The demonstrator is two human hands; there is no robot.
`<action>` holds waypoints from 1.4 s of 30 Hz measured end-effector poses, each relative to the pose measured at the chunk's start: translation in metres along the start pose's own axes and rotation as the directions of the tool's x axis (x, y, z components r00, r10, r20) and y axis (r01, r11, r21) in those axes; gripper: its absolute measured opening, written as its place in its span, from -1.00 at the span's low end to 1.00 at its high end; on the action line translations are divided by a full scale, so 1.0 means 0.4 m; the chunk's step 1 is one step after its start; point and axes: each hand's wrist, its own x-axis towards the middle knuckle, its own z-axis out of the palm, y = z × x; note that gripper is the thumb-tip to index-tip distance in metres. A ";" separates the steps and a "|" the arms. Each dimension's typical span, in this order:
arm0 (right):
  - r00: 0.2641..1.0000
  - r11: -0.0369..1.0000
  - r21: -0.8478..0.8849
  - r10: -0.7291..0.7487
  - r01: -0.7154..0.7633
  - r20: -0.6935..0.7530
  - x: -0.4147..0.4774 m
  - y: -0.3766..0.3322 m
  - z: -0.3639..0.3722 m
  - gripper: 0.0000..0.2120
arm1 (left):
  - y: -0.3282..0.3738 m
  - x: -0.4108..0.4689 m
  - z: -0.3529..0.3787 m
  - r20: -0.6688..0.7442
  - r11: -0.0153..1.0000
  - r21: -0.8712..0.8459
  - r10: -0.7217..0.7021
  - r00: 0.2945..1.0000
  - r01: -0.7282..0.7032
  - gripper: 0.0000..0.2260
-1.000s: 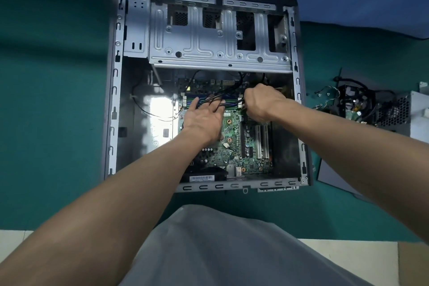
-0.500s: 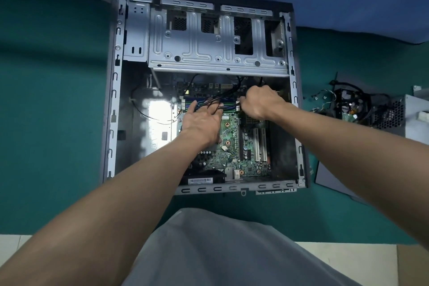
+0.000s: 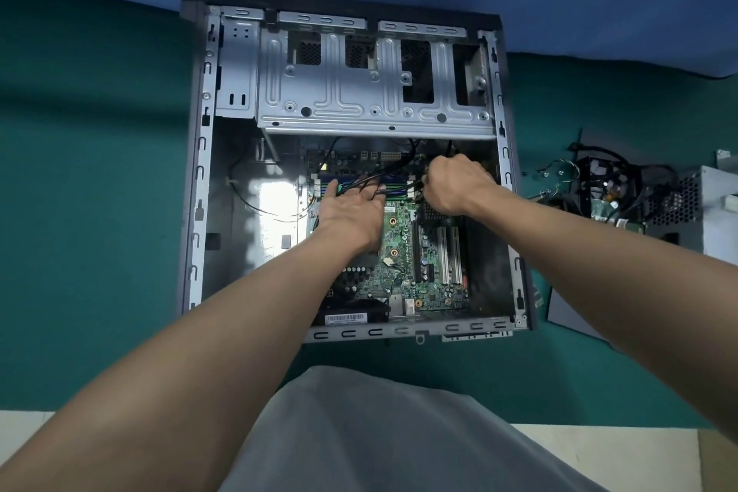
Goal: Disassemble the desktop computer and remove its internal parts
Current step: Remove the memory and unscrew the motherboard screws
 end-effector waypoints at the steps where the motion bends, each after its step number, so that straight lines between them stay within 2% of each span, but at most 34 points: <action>1: 1.000 1.000 0.008 -0.002 0.002 -0.015 -0.001 -0.001 -0.001 -0.83 | 0.002 0.001 -0.003 0.003 1.000 -0.005 -0.003 1.000 0.003 -0.42; 3: 0.999 0.998 0.054 -0.005 0.007 -0.041 0.000 -0.001 -0.001 -0.83 | 0.004 0.000 -0.007 0.012 1.000 -0.005 -0.006 1.000 0.006 -0.40; 5: 0.999 0.994 0.105 -0.022 0.025 -0.036 0.003 -0.003 -0.001 -0.93 | 0.004 -0.002 -0.008 0.019 1.000 -0.003 -0.009 1.000 0.009 -0.39; 7: 0.999 0.995 0.099 -0.017 0.020 -0.030 0.002 -0.005 0.005 -0.87 | 0.006 -0.004 -0.008 0.026 1.000 0.004 -0.010 1.000 0.010 -0.40; 9: 0.998 0.999 0.028 0.019 -0.018 -0.051 -0.001 -0.004 0.010 -0.69 | 0.008 -0.005 -0.010 0.029 1.000 0.017 -0.010 1.000 0.009 -0.41; 10: 0.998 1.000 -0.006 0.021 -0.021 -0.062 -0.002 -0.002 0.010 -0.66 | 0.008 -0.005 -0.011 0.027 1.000 0.017 -0.010 1.000 0.010 -0.41; 13: 0.998 0.998 -0.062 -0.028 0.025 -0.058 -0.005 -0.003 0.004 -0.90 | 0.007 -0.006 -0.012 0.029 1.000 0.018 -0.012 0.999 0.011 -0.41; 16: 0.997 0.997 -0.042 -0.069 0.067 -0.046 -0.007 -0.004 0.000 -0.97 | 0.007 -0.007 -0.009 0.038 1.000 0.018 -0.017 0.999 0.017 -0.41; 20: 0.997 0.999 -0.036 -0.002 0.000 -0.077 -0.010 -0.009 0.011 -0.62 | 0.007 -0.006 -0.011 0.049 1.000 0.016 -0.019 0.999 0.018 -0.42; 21: 0.997 0.999 -0.038 0.011 -0.014 -0.080 -0.010 -0.009 0.013 -0.61 | 0.007 -0.006 -0.012 0.052 1.000 0.017 -0.020 0.998 0.019 -0.42; 25: 0.998 1.000 -0.028 -0.012 0.010 -0.057 -0.018 -0.015 -0.001 -0.94 | 0.006 -0.006 -0.011 0.052 1.000 0.016 -0.020 0.998 0.019 -0.44; 27: 0.999 1.000 0.000 -0.015 0.015 -0.043 -0.020 -0.014 -0.004 -0.90 | 0.007 -0.009 -0.010 0.053 0.999 0.028 -0.023 0.998 0.022 -0.45; 29: 0.999 1.000 0.018 -0.013 0.014 -0.051 -0.019 -0.007 0.001 -0.94 | 0.007 -0.009 -0.010 0.056 0.999 0.028 -0.022 0.998 0.021 -0.45; 32: 0.996 0.998 0.040 0.044 -0.042 -0.071 -0.024 -0.001 0.011 -0.66 | 0.006 -0.008 -0.009 0.058 0.999 0.043 -0.023 0.998 0.020 -0.45; 33: 0.996 0.999 0.039 0.040 -0.037 -0.085 -0.023 0.001 0.014 -0.67 | 0.006 -0.008 -0.009 0.056 0.999 0.044 -0.023 0.998 0.020 -0.44; 38: 0.997 0.998 0.062 -0.025 0.029 -0.070 -0.020 0.003 0.011 -0.98 | 0.006 -0.009 -0.006 0.048 0.999 0.027 -0.027 0.998 0.025 -0.40; 42: 0.999 0.998 0.067 -0.006 0.010 -0.053 -0.014 -0.005 0.006 -0.79 | 0.007 -0.007 -0.005 0.035 1.000 0.015 -0.028 0.999 0.027 -0.41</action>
